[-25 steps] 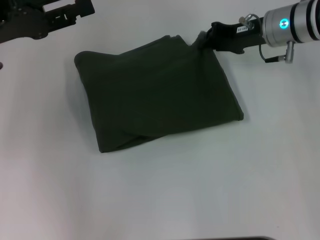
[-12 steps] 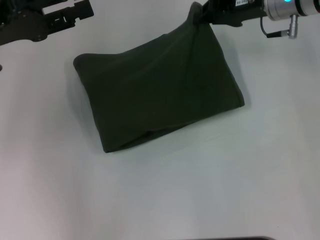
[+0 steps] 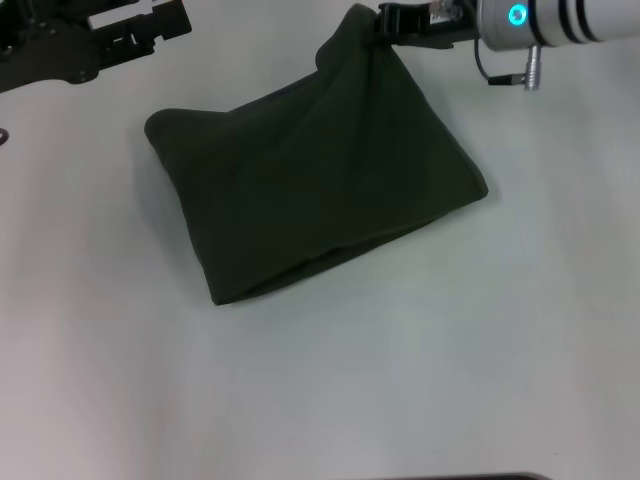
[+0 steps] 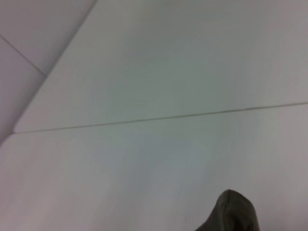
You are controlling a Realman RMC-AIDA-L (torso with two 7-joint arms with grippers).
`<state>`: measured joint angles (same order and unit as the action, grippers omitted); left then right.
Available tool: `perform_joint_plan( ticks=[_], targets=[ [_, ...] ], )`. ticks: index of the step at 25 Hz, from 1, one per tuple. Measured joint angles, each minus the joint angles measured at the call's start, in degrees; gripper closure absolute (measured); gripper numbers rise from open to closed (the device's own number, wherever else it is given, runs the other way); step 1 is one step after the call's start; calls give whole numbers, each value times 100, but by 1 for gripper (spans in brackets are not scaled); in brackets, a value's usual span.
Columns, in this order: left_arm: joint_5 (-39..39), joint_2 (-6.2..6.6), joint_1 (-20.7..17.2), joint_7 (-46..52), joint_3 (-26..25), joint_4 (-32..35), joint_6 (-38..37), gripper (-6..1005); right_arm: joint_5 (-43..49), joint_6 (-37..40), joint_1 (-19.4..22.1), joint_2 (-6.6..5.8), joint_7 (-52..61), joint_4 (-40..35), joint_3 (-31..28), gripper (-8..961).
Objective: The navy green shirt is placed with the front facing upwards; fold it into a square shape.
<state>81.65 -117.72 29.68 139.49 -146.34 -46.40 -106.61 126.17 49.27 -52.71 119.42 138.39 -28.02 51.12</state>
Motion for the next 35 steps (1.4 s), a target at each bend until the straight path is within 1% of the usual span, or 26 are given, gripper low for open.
perform_joint_plan(
  ticks=[3, 10, 17, 19, 27, 30, 32, 34, 35],
  targets=[
    [0, 1, 8, 24, 0, 0, -3, 391, 11, -363, -73, -15, -55, 263, 119, 929],
    [0, 6, 19, 40, 0, 0, 1, 391, -3, -963, -46, 0, -139, 383, 217, 930],
    [0, -5, 15, 51, 0, 5, 8, 391, -97, -1333, -161, 54, -481, 631, 227, 929],
    [0, -9, 14, 51, 0, 6, 11, 391, -196, -1375, -181, 60, -572, 650, 234, 881],
    [8, -22, -7, 38, 0, 9, 4, 391, -328, -1532, -208, 57, -736, 659, 360, 756],
    [9, -22, -6, 37, 0, 9, -10, 391, -308, -1600, -208, 19, -729, 657, 415, 712],
    [8, -22, -5, 35, 11, 9, -11, 391, -303, -1583, -203, -40, -637, 603, 416, 683],
    [7, -21, -2, 35, 42, 9, -11, 391, -297, -1454, -190, -145, -429, 529, 409, 654],
    [5, -18, -3, 33, 70, 10, -9, 391, -295, -1349, -181, -227, -290, 479, 406, 640]
  ],
)
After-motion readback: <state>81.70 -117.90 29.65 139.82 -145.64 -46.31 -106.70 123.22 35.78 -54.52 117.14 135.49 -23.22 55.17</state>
